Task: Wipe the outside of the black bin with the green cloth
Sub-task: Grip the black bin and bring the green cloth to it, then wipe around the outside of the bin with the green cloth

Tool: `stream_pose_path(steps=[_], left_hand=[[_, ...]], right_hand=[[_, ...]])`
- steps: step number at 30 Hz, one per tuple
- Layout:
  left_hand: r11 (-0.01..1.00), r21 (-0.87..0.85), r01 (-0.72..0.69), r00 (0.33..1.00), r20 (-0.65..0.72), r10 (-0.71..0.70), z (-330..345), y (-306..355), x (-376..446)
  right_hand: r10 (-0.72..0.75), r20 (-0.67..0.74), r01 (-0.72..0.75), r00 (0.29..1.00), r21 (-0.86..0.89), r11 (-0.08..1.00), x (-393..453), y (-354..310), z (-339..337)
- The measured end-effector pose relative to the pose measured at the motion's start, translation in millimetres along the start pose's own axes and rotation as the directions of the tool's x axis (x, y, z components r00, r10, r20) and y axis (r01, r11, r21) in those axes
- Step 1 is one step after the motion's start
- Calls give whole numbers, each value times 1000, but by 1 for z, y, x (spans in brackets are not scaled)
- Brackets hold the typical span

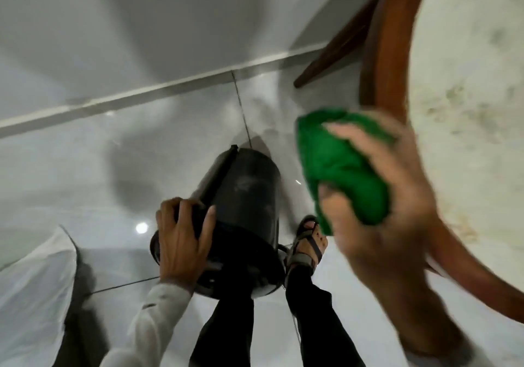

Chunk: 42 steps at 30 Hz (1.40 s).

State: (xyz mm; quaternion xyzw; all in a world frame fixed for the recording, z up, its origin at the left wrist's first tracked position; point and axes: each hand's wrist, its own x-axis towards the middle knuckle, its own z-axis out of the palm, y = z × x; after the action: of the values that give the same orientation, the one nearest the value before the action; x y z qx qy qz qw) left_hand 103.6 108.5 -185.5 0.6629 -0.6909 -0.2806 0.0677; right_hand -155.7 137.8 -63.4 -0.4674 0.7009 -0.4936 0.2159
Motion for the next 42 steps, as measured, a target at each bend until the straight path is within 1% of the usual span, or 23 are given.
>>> stream_pose_path(steps=[2, 4, 5, 7, 9, 10, 11, 14, 16, 18, 20, 23, 26, 28, 29, 30, 32, 34, 35, 36, 37, 40, 42], left_hand=[[999, -40, -22, 998, -67, 19, 2, -25, -18], [997, -75, -3, 993, -115, -5, 5, -46, -25], [993, -117, 3, 991, -134, -19, 7, -55, -31], [985, -169, -19, 983, -183, -12, 9, -62, -38], [981, -193, -28, 978, -209, -13, 11, -73, -37], [979, -199, -35, 975, -221, -10, 13, -80, -36], [976, -214, -36, 974, -224, -13, 13, -86, -36], [972, -230, -46, 966, -259, -16, 14, -97, -38], [967, -254, -27, 959, -279, -46, 15, -93, -34], [959, -284, 5, 946, -309, -97, 15, -87, -26], [955, -293, 38, 933, -331, -139, 14, -79, -14], [951, -293, 96, 918, -342, -198, 8, -77, 6], [966, -242, 94, 929, -328, -173, 2, -75, 25], [975, -206, 79, 937, -318, -143, 2, -72, 30], [975, -204, 93, 936, -315, -155, 2, -71, 31], [971, -209, 114, 931, -317, -178, 2, -71, 33], [962, -220, 162, 912, -339, -231, 3, -68, 39], [954, -211, 215, 888, -365, -281, 5, -67, 47], [948, -213, 237, 875, -377, -303, 6, -67, 51], [943, -219, 252, 867, -381, -320, 4, -68, 56], [943, -220, 251, 867, -382, -320, 2, -69, 60], [943, -216, 253, 879, -357, -317, -2, -67, 71], [950, -196, 244, 893, -337, -299, 0, -56, 74]], right_hand=[[201, 161, -208, 966, 27, 978, -42, 4, 43], [362, 333, -409, 871, 83, 909, -63, 34, 76], [403, 430, -462, 808, 39, 886, -75, 51, 92], [360, 621, -408, 696, -70, 910, -95, 65, 123], [256, 693, -214, 674, -149, 965, -115, 96, 151], [253, 688, -155, 680, -202, 967, -116, 113, 160], [298, 652, -170, 697, -253, 952, -111, 129, 169], [520, 455, -416, 723, -313, 854, -85, 169, 185], [679, 344, -639, 649, -239, 731, -67, 188, 193], [748, 314, -750, 584, -141, 646, -56, 189, 198], [709, 369, -740, 601, -79, 668, -59, 172, 191], [511, 505, -609, 695, 37, 792, -95, 132, 169], [321, 573, -497, 755, 180, 849, -133, 114, 153], [346, 544, -502, 764, 165, 849, -128, 131, 155], [434, 491, -553, 755, 122, 824, -120, 147, 159], [562, 420, -645, 713, 76, 761, -110, 165, 165], [798, 339, -857, 499, 52, 513, -81, 199, 174], [877, 393, -961, 277, 123, 249, -62, 220, 181], [869, 434, -970, 239, 152, 191, -57, 223, 184], [847, 466, -965, 254, 178, 192, -54, 221, 186], [818, 486, -951, 306, 200, 237, -52, 214, 187], [657, 541, -843, 525, 223, 490, -53, 183, 177], [527, 614, -753, 587, 176, 634, -57, 163, 164]])
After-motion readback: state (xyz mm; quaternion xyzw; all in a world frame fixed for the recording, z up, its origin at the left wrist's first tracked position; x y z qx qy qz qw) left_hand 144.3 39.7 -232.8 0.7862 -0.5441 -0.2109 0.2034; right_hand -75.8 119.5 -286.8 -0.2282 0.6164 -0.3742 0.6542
